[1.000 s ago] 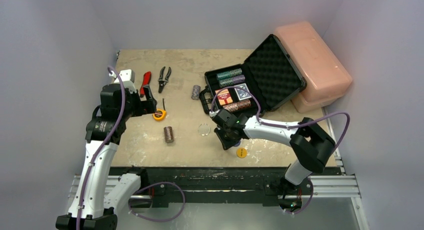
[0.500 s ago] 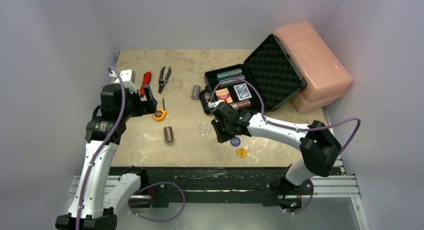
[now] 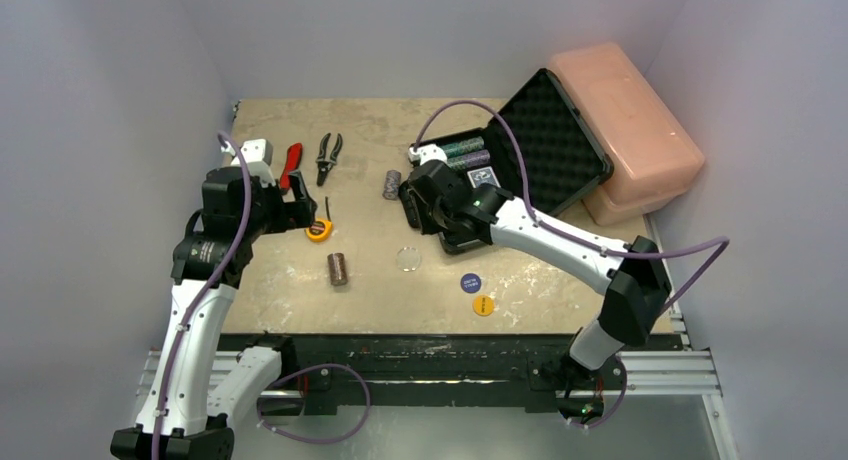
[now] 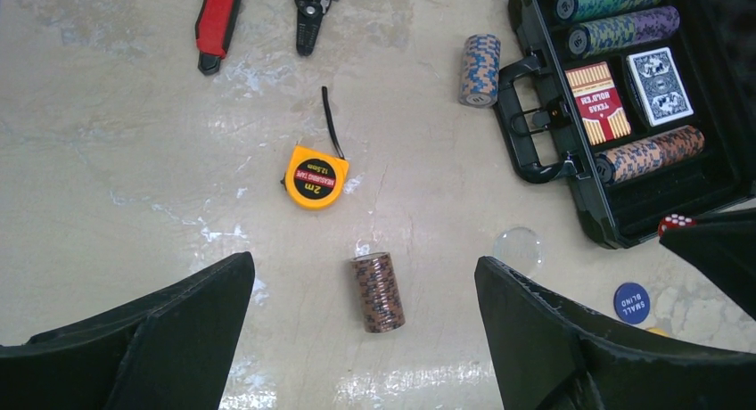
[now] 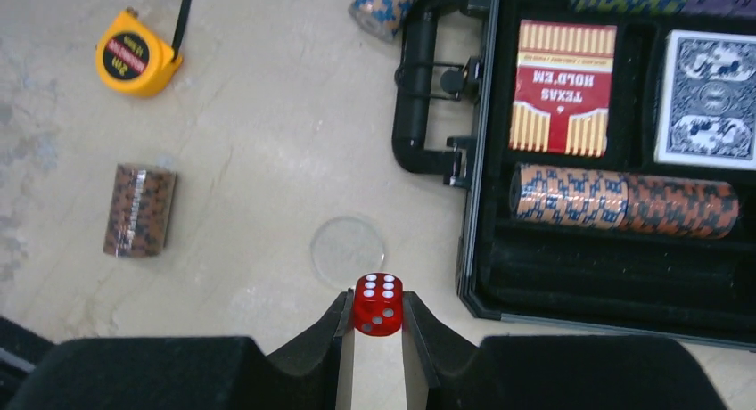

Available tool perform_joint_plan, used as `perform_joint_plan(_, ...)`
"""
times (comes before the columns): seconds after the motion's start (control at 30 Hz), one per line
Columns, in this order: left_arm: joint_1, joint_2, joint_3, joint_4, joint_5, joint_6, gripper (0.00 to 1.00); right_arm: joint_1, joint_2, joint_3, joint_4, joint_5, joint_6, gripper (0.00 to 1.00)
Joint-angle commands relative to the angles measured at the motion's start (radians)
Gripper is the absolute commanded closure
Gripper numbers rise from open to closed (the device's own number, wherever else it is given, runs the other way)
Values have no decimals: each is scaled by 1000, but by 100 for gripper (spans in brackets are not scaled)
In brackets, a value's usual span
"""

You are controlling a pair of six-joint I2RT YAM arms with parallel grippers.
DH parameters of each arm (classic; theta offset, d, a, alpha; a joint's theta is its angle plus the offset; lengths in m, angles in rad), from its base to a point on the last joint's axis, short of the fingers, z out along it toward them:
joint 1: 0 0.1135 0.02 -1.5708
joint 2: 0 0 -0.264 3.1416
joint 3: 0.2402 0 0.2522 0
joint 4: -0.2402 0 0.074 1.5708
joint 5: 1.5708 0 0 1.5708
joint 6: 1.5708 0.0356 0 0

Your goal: Pack up texas hold em set

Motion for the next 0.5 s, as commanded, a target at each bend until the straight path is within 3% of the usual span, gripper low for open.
perform_joint_plan(0.0,-9,10,36,22,36,-29,6,-45,54,118,-32,95,-14,100)
perform_joint_plan(0.47,-36,49,33,36,110,-49,8,-303,233,324,-43,66,1,100)
